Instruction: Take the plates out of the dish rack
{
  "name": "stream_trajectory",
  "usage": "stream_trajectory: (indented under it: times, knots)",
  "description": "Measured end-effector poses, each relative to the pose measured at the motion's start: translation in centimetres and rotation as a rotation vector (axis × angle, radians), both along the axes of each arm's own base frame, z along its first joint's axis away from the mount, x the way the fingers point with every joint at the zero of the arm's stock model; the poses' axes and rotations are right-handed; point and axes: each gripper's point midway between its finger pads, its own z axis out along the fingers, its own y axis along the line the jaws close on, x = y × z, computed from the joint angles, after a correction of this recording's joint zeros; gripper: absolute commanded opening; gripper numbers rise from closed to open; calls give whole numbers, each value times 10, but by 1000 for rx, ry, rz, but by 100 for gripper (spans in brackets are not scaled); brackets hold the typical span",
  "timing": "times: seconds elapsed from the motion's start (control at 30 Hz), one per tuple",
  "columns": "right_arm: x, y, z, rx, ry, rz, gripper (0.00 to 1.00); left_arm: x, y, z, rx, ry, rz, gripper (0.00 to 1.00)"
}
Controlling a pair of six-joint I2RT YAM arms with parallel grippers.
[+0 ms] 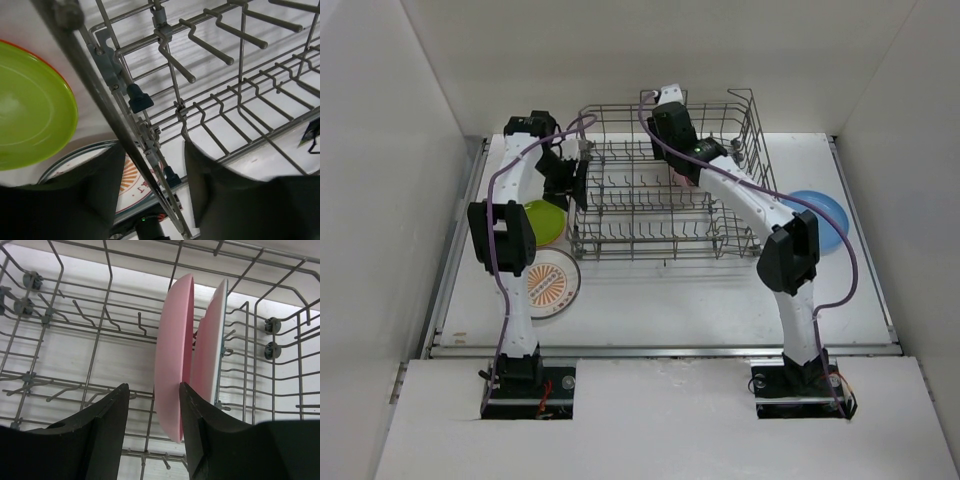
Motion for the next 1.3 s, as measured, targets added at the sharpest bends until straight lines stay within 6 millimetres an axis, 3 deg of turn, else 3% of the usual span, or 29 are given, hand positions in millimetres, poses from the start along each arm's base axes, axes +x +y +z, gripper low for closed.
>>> stream_trajectory:
  times: [0.03, 0.17, 0.37, 0.53, 0.63, 0.73, 0.77, 0.83, 0.97, 1.3]
  knots:
    - [1, 1, -5, -4, 7, 2, 50, 0, 0, -1, 0, 3, 2, 34]
    - [7, 1, -20, -23, 23, -15, 50, 0, -1, -4, -5, 16, 5, 14]
    - [9, -3, -24, -30, 28, -27, 50, -2, -7, -4, -33, 46, 40, 3]
    - [9, -3, -24, -27, 31, -21, 50, -2, -7, -4, -38, 53, 50, 0]
    - [10, 0, -26, -14, 42, 7, 45, -2, -8, -4, -41, 55, 51, 0]
    - [16, -4, -31, 25, 65, 32, 24, -2, -8, -4, -42, 55, 51, 0]
    - [19, -4, -34, 51, 75, 39, 8, -2, -8, -4, -42, 56, 54, 0]
    - [25, 2, -32, 115, 82, 72, 0, -1, -8, -4, -43, 52, 55, 0]
    - [25, 12, -27, 174, 91, 111, 0, -1, -8, -4, -49, 56, 60, 0]
    - [17, 12, 2, 201, 72, 152, 0, -1, -8, -4, -54, 60, 63, 0]
